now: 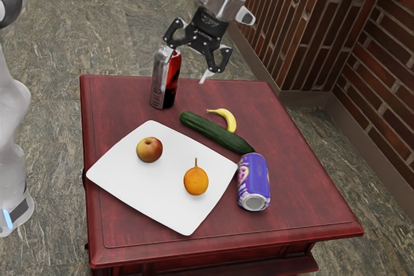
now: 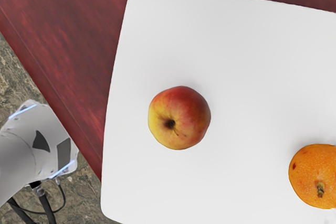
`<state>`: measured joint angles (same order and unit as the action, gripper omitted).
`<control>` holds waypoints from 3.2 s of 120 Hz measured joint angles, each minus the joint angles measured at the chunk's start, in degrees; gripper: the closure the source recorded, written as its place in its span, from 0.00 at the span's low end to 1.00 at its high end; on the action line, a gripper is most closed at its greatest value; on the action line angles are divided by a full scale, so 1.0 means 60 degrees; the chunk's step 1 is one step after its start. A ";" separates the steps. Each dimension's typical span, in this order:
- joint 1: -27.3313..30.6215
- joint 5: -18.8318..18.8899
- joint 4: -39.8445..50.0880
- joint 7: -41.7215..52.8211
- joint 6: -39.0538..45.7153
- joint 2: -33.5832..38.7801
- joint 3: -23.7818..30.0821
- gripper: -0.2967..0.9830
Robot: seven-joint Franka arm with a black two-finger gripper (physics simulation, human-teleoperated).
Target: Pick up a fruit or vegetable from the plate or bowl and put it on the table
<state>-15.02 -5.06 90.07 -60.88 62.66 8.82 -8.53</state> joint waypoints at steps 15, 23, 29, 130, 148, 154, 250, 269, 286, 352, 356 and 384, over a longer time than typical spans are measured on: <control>-0.0041 -0.0050 -0.0006 -0.2580 0.0996 0.0117 0.0029 0.23; -0.0099 -0.0086 -0.0018 -0.3749 0.1225 0.0313 0.0138 0.23; -0.0313 -0.0062 -0.0022 -0.4585 0.1348 0.0400 0.0415 0.23; 0.0512 0.0820 0.6509 -0.2564 0.5746 0.3624 0.1546 0.23; 0.1043 0.0510 0.6790 -0.1819 0.6474 0.3569 0.1545 0.23; 0.1093 0.0404 0.6784 -0.1598 0.6619 0.3495 0.1521 0.23; 0.1434 -0.0518 0.8955 0.0176 0.7840 0.4121 0.1714 0.23; 0.1601 -0.0572 0.9154 0.0316 0.8112 0.4029 0.1715 0.23; 0.1626 -0.0586 0.9226 0.0417 0.8253 0.4044 0.1715 0.23; 0.1771 -0.0615 0.9602 0.0640 0.8569 0.3942 0.1709 0.23; 0.1778 -0.0616 0.9608 0.0649 0.8596 0.3904 0.1709 0.23; 0.1913 -0.0681 0.9769 0.0697 0.8831 0.3714 0.1711 0.23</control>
<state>-3.54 -9.14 148.69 -56.69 115.64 31.10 1.73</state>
